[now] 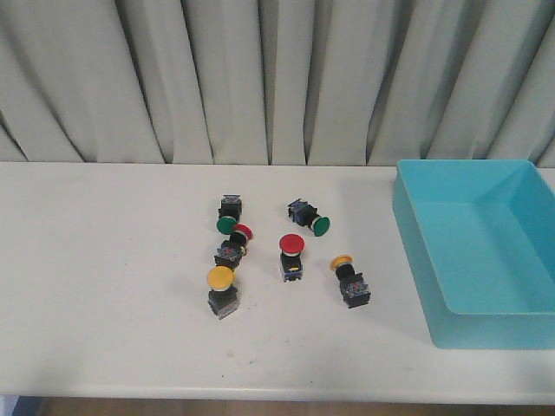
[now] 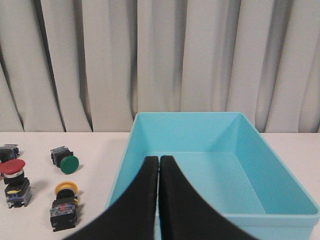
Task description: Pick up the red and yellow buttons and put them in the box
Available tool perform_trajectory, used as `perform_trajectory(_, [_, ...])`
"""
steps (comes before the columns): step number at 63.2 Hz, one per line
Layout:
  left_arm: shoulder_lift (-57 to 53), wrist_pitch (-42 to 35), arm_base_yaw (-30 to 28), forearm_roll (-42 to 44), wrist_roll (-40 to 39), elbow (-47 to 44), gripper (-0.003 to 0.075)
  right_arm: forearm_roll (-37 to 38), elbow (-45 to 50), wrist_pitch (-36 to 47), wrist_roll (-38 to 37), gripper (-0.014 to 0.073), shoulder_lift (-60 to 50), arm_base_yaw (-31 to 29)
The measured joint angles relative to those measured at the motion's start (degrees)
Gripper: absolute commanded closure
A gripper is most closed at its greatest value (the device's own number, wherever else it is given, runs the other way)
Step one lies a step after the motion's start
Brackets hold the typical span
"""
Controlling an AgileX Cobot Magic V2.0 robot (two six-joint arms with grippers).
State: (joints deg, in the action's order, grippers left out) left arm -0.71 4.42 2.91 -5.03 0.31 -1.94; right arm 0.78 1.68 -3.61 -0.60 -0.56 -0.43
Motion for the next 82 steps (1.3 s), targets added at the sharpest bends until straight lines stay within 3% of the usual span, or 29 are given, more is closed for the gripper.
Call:
perform_trajectory(61, [0.0, -0.5, 0.0, 0.2, 0.1, 0.0, 0.0726, 0.0, 0.0, 0.3, 0.0, 0.0599, 0.0, 0.0])
perform_trajectory(68, [0.0, -7.8, 0.0, 0.2, -0.8, 0.0, 0.0726, 0.0, 0.0, 7.7, 0.0, 0.0599, 0.0, 0.0])
perform_trajectory(74, [0.1, -15.7, 0.0, 0.2, -1.0, 2.4, 0.0726, 0.0, -3.9, 19.7, 0.0, 0.0599, 0.2, 0.0])
perform_trajectory(78, [2.5, -18.3, 0.0, 0.2, 0.6, 9.0, 0.0726, 0.0, -10.6, 26.8, 0.0, 0.0599, 3.2, 0.0])
perform_trajectory(82, [9.4, -18.1, 0.0, 0.2, 4.1, 18.0, 0.0726, 0.6, -19.5, 28.2, 0.0, 0.0599, 9.7, 0.0])
